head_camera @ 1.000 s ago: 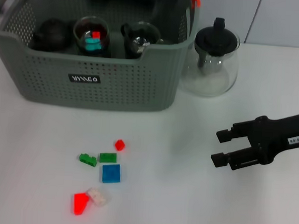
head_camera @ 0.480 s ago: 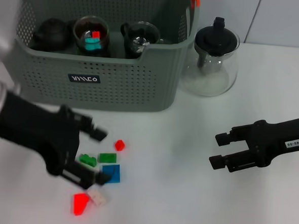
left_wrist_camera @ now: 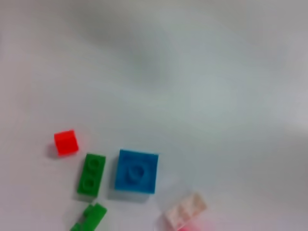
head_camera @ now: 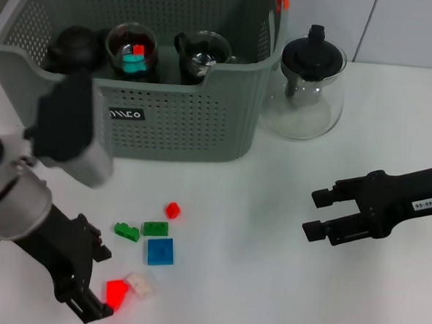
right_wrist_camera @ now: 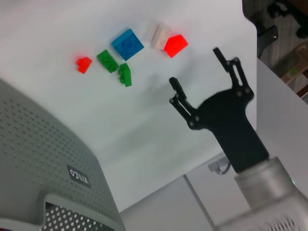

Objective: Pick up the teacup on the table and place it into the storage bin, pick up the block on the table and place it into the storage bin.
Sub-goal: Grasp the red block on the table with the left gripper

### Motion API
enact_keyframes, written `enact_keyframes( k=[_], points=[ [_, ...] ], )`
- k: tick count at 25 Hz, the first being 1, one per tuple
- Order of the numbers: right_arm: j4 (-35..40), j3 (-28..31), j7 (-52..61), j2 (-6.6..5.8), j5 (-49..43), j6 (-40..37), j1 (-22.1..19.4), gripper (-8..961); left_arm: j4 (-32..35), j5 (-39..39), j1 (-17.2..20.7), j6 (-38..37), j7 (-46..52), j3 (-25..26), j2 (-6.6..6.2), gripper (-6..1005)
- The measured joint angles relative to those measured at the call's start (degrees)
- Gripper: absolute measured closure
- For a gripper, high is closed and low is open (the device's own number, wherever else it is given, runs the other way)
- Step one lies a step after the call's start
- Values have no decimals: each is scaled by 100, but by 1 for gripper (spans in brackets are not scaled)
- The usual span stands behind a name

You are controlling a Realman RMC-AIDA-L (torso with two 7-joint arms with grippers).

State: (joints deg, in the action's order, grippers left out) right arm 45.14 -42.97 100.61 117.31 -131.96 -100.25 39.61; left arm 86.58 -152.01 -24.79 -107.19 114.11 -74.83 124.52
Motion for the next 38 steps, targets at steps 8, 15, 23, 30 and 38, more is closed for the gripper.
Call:
enact_keyframes(
  k=[8,15,23,30,38],
  points=[
    [3,0,40,-2,4,7,12,132,-6,-242,111,431,173,-803,11,125],
    [4,0,46,-6,5,6,-16,133,-13,-470,268,876,293,-1426,26,126],
    [4,0,29,-6,13,6,-34,132,-71,-468,289,980,416,-1649,29,127],
    [4,0,6,-7,13,6,-33,132,-162,-476,299,1117,427,-1775,29,128],
    [7,5,-4,-15,13,6,-32,132,-249,-495,299,1323,380,-1788,29,299]
  ],
)
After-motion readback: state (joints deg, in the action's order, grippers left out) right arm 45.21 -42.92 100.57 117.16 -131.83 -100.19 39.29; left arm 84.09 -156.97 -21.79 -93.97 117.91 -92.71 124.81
